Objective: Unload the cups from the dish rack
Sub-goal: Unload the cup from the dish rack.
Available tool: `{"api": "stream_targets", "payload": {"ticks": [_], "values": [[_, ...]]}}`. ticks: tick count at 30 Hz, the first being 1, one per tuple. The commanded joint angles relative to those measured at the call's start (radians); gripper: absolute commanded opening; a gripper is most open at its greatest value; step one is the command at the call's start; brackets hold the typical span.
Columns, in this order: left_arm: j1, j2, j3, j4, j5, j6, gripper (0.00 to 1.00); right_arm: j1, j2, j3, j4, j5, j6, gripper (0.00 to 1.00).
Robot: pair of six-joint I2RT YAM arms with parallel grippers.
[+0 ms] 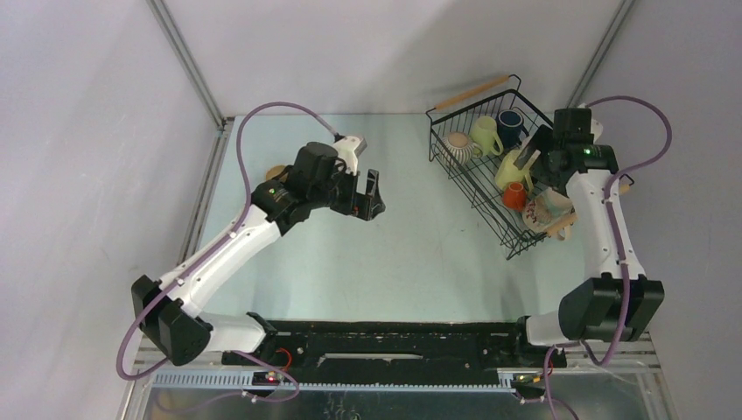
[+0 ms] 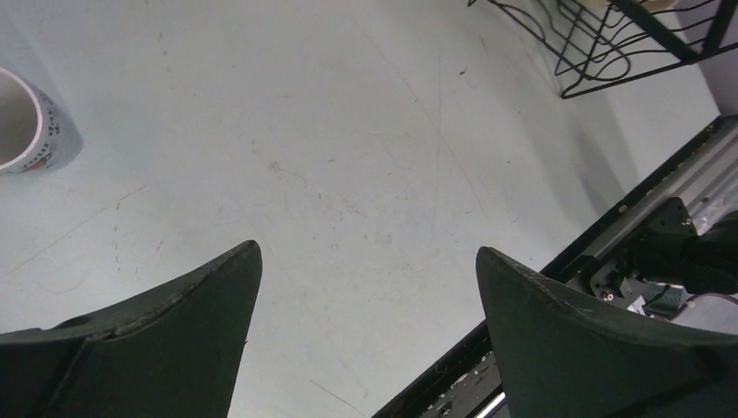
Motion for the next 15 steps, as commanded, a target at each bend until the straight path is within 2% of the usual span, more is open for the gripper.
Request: {"api": "stream_targets", "payload": {"ticks": [1, 15], "values": [[-0.007, -0.056, -0.024, 0.057, 0.049, -0.009, 1.00, -0.028, 0.038, 0.022, -0.036, 0.081, 0.004, 1.00], [-0.006, -0.073, -0.033, 0.059, 0.078, -0.014, 1.00, -0.133, 0.108, 0.025, -0.098, 0.166, -0.006, 1.00]]}}
